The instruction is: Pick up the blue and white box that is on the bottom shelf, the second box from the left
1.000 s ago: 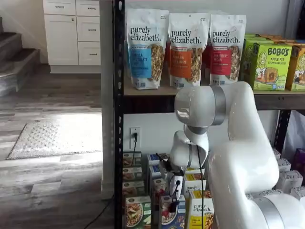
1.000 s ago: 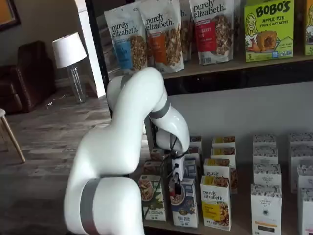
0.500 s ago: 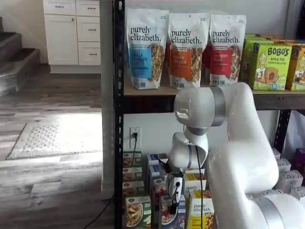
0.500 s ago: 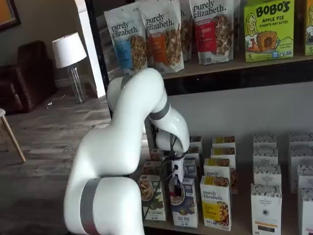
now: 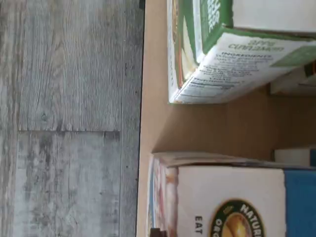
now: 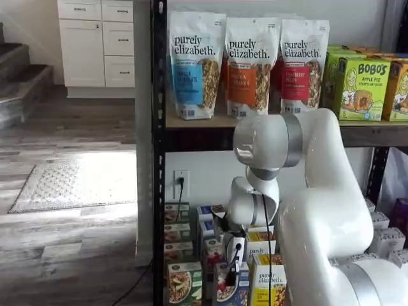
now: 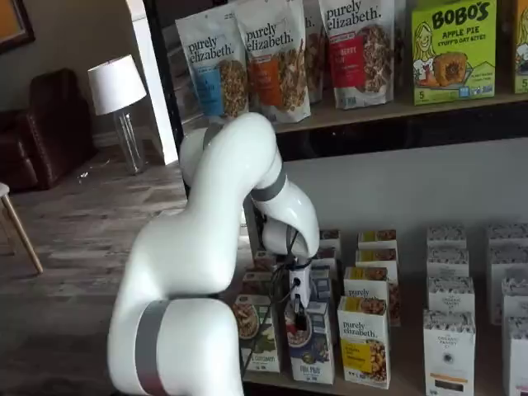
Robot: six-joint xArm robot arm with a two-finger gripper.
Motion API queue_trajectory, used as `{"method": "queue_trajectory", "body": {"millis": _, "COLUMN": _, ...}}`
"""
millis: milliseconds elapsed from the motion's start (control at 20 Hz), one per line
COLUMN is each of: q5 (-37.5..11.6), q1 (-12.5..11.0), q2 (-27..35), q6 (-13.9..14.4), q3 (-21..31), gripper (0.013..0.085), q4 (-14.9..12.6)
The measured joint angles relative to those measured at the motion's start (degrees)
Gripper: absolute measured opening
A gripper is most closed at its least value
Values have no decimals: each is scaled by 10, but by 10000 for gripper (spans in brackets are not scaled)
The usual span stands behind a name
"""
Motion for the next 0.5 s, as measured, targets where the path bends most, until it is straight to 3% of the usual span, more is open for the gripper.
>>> {"method": "queue_trajectory", "body": {"millis": 100, "q5": -3, "q1": 0, "q2": -3, "q6": -4, "q3": 5, "gripper": 610, "q4": 4}}
{"method": "queue_trajectory", "body": {"millis": 500, "q5": -7, "q1": 1, "q2": -15, "q6": -7, "q3": 21, "gripper": 450, "q4": 8}}
